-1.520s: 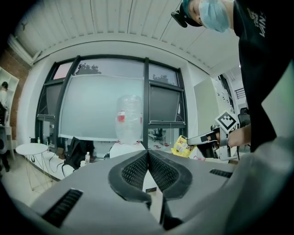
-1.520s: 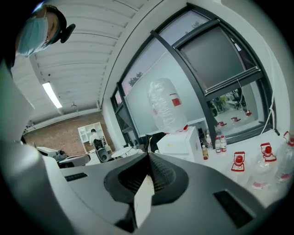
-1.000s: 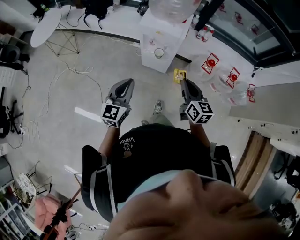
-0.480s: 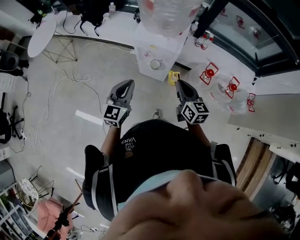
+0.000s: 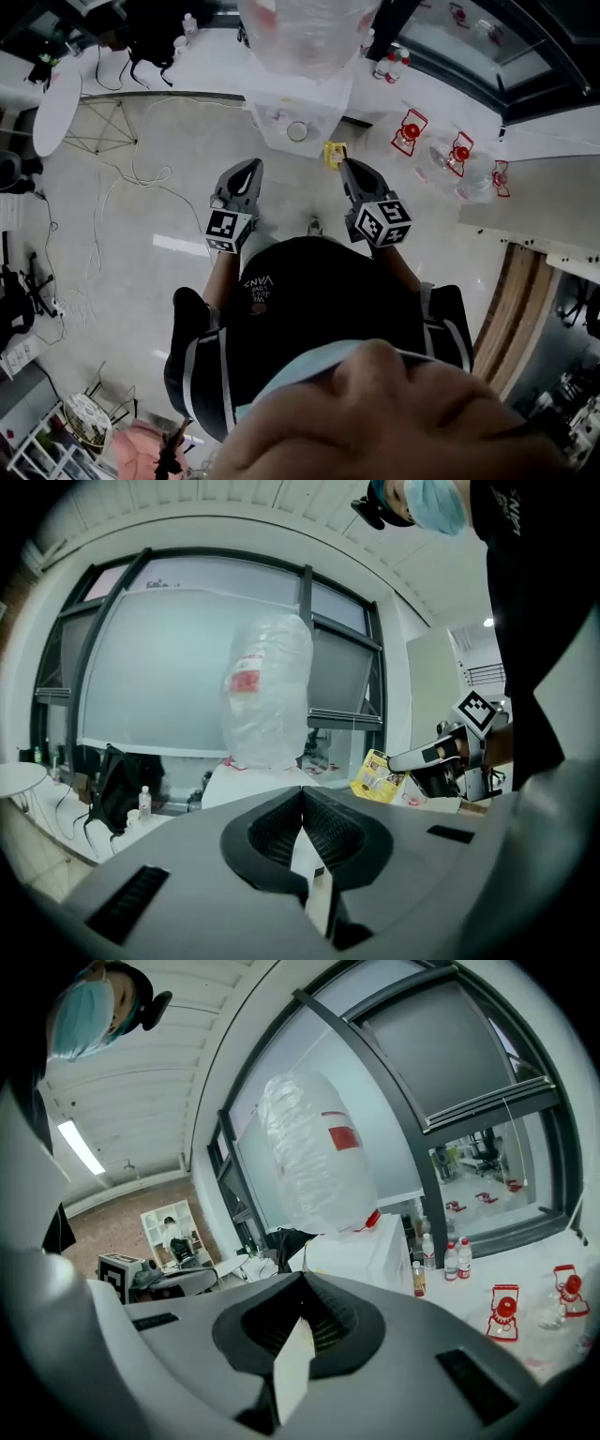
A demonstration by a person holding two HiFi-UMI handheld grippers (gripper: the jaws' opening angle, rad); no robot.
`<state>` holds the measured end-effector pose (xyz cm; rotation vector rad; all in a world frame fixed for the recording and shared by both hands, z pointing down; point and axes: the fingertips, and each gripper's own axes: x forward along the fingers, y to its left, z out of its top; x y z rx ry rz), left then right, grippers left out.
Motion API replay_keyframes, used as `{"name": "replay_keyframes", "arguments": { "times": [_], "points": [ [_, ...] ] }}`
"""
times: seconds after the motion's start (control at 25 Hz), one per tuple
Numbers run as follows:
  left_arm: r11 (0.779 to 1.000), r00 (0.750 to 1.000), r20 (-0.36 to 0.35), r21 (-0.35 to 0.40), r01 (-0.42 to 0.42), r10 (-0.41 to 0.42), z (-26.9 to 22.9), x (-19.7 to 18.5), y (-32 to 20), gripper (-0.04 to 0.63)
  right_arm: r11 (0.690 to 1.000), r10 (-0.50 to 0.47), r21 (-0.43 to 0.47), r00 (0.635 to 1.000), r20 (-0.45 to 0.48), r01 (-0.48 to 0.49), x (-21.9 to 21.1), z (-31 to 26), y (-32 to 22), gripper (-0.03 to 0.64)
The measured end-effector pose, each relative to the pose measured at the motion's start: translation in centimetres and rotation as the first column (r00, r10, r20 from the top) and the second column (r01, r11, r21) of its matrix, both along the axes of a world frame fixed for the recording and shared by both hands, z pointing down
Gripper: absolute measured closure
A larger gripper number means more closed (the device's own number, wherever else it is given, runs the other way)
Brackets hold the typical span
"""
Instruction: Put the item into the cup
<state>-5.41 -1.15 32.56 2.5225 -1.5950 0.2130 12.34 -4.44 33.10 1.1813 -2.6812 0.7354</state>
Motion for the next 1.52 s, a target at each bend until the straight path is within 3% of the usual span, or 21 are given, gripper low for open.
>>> {"name": "replay_keyframes", "arguments": {
  "times": [0.24, 0.52, 0.92, 1.52],
  "points": [
    [0.98, 0.979, 0.035, -0.03, -0.198, 0.199, 1.7, -1.6, -4.2, 0.575, 0.987, 0.157, -0.032, 0.988, -0.002, -0.157, -2.8, 1.0, -1.6, 0.574],
    [0.949, 0.946, 0.09, -0.075, -0.306, 0.312, 7.4, -3.9, -8.5, 0.575, 0.963, 0.265, -0.052, 0.964, 0.002, -0.264, -5.3, 4.4, -4.8, 0.575],
    [0.909, 0.9, 0.154, -0.159, -0.385, 0.408, 19.8, -2.8, -12.9, 0.575, 0.954, 0.28, -0.101, 0.96, -0.026, -0.281, -7.2, 14.1, -8.9, 0.574],
    [0.898, 0.897, 0.156, -0.236, -0.372, 0.413, 33.6, -2.1, -16.1, 0.574, 0.955, 0.261, -0.122, 0.961, -0.088, -0.27, -9.1, 26.0, -12.3, 0.575]
  ]
}}
